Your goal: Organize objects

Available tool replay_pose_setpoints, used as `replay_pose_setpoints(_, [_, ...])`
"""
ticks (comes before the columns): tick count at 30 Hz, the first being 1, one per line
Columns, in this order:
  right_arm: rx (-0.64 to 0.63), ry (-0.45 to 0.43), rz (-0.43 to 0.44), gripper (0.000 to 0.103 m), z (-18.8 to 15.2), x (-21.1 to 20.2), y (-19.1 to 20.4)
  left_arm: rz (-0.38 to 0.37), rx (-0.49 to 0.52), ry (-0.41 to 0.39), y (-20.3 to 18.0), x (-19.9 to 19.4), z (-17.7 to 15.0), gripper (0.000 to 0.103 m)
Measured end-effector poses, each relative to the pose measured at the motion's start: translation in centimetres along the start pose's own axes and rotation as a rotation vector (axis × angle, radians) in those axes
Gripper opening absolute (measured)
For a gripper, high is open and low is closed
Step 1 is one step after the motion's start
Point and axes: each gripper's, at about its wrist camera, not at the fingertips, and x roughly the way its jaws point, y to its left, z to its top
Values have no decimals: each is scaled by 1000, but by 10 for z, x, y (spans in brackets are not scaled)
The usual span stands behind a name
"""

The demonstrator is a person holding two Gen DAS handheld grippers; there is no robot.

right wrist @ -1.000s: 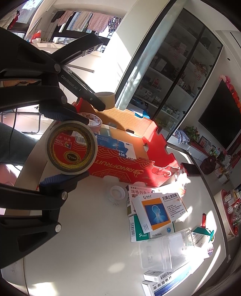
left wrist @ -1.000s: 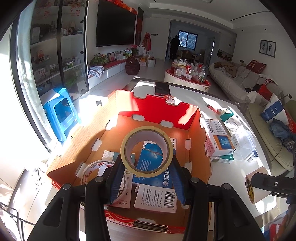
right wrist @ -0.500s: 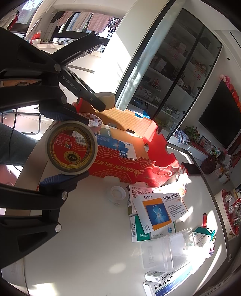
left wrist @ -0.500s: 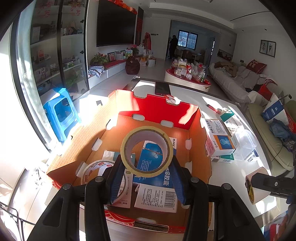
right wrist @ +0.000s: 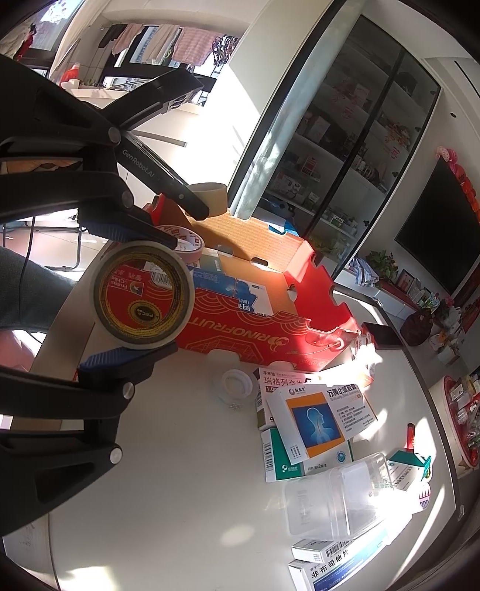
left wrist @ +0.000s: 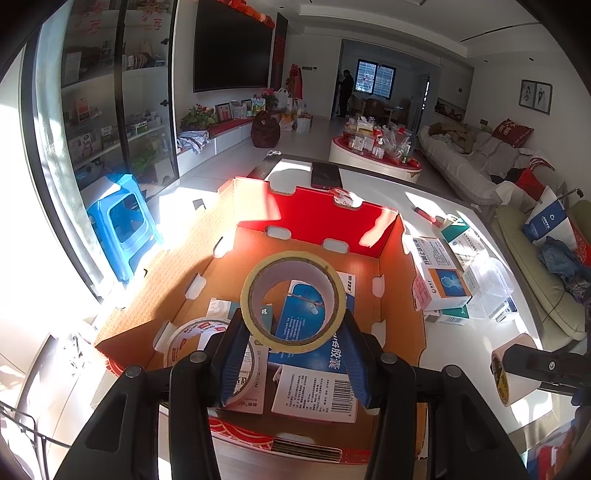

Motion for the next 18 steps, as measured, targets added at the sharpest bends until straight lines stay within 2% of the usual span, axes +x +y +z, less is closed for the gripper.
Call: replay_pose_setpoints(18, [3, 9, 10, 48, -3, 4, -1, 22, -21, 16, 16, 2, -4, 52])
